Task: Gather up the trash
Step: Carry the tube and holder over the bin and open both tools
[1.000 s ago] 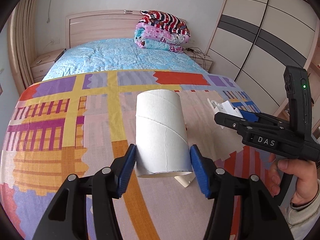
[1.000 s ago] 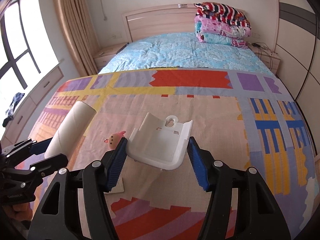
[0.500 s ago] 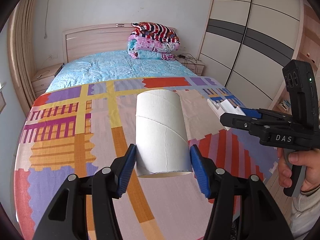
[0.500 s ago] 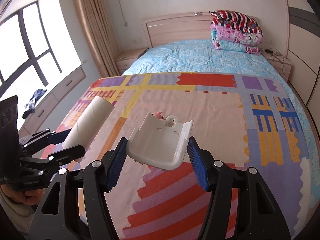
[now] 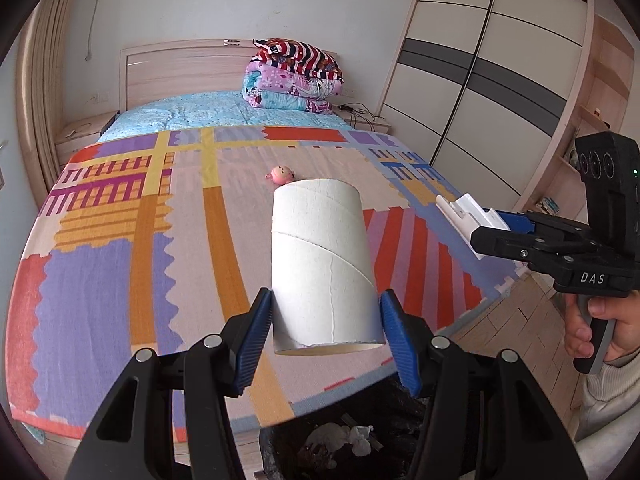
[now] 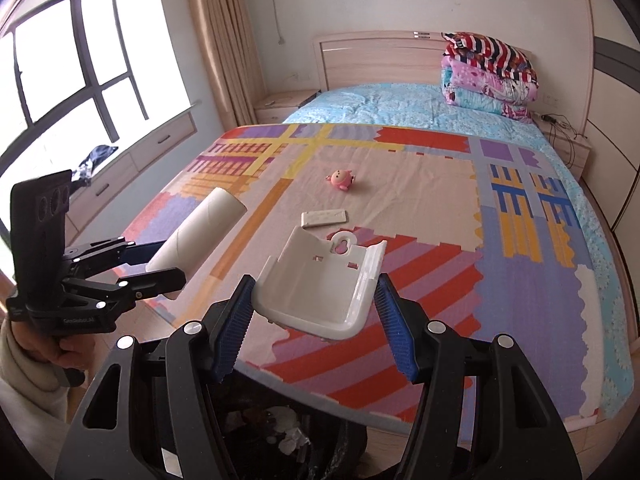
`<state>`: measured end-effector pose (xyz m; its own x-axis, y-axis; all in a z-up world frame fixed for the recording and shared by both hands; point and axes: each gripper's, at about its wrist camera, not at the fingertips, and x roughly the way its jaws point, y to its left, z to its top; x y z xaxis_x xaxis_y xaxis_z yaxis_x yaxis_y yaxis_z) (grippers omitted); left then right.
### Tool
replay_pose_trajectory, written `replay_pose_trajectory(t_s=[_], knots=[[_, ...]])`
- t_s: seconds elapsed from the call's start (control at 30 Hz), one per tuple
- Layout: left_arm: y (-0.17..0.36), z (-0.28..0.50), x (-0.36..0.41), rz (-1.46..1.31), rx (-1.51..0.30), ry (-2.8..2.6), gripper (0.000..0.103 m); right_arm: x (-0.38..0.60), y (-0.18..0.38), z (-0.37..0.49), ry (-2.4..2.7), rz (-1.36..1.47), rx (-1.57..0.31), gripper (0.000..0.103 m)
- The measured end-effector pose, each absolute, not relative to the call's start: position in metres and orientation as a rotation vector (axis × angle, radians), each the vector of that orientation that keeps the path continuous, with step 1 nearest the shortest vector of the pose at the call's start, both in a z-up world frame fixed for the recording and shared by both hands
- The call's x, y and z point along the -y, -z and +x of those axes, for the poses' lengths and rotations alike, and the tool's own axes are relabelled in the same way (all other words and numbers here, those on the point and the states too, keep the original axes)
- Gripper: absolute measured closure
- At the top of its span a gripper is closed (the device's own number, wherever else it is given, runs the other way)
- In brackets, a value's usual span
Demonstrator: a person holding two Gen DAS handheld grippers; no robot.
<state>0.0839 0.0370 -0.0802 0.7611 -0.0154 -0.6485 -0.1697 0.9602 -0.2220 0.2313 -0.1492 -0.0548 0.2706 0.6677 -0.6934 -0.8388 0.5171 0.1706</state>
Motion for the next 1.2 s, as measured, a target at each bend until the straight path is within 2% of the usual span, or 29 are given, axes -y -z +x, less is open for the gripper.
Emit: replay_pose_trajectory(t_s=[0.2, 0.57, 1.2], knots=[[0.095, 0.057, -0.018, -0.234, -0.735, -0.095, 0.05, 0.164, 0.067, 0.206, -1.078, -0.28, -0.776, 0.043], [0.124, 0.026, 0.012, -0.212, -0.802, -0.015, 0.05, 0.172, 0.115, 0.165, -1.138, -0.336, -0.892, 0.042], [0.225, 0.03, 0.025, -0.265, -1.062, 0.018, 0.05, 0.168, 0.201, 0.148, -1.139, -0.391, -1.133, 0.043]])
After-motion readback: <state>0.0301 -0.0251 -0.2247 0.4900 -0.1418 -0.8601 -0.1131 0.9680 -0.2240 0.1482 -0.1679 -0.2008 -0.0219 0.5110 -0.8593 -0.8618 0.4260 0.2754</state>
